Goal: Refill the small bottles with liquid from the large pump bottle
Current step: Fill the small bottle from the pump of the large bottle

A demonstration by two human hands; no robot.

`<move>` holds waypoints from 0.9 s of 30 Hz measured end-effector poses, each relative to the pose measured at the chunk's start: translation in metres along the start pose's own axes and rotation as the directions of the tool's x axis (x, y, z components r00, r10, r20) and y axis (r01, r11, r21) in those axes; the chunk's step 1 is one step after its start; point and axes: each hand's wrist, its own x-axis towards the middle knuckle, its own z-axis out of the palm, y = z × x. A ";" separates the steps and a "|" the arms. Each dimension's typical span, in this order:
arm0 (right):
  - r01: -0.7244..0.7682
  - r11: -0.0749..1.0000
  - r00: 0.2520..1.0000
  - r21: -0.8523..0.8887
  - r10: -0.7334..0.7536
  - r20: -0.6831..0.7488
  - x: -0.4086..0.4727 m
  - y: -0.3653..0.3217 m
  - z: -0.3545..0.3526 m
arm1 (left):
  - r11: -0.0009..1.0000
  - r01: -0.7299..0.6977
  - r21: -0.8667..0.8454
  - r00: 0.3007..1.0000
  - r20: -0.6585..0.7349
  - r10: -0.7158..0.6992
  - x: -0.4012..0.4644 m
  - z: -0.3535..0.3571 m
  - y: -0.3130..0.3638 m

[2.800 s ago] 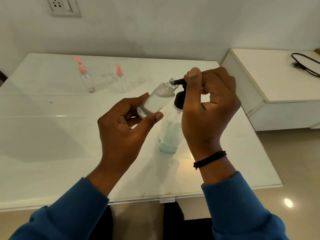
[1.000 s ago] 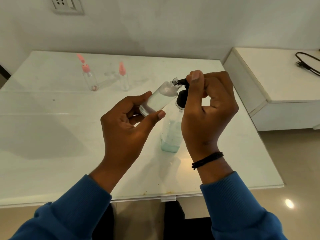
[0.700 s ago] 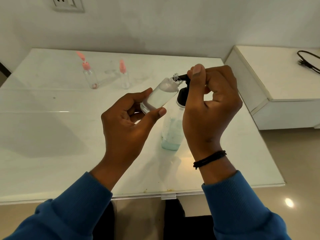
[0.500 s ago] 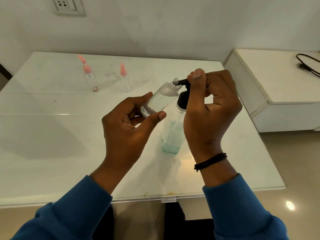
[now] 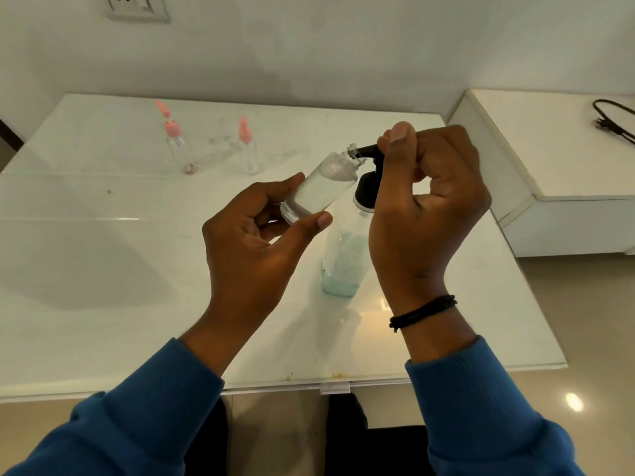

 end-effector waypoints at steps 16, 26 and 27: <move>-0.016 0.998 1.000 0.055 0.015 0.008 -0.008 0.005 0.002 | 1.000 0.010 0.002 1.000 -0.006 -0.010 0.000 0.000 -0.002; -0.004 0.999 1.000 0.043 0.003 0.013 -0.006 0.005 0.001 | 1.000 -0.002 0.012 1.000 -0.006 0.002 -0.001 0.001 -0.001; -0.009 0.999 1.000 0.049 0.008 0.016 -0.009 0.006 0.001 | 1.000 0.002 0.011 1.000 -0.006 -0.002 -0.001 0.001 -0.002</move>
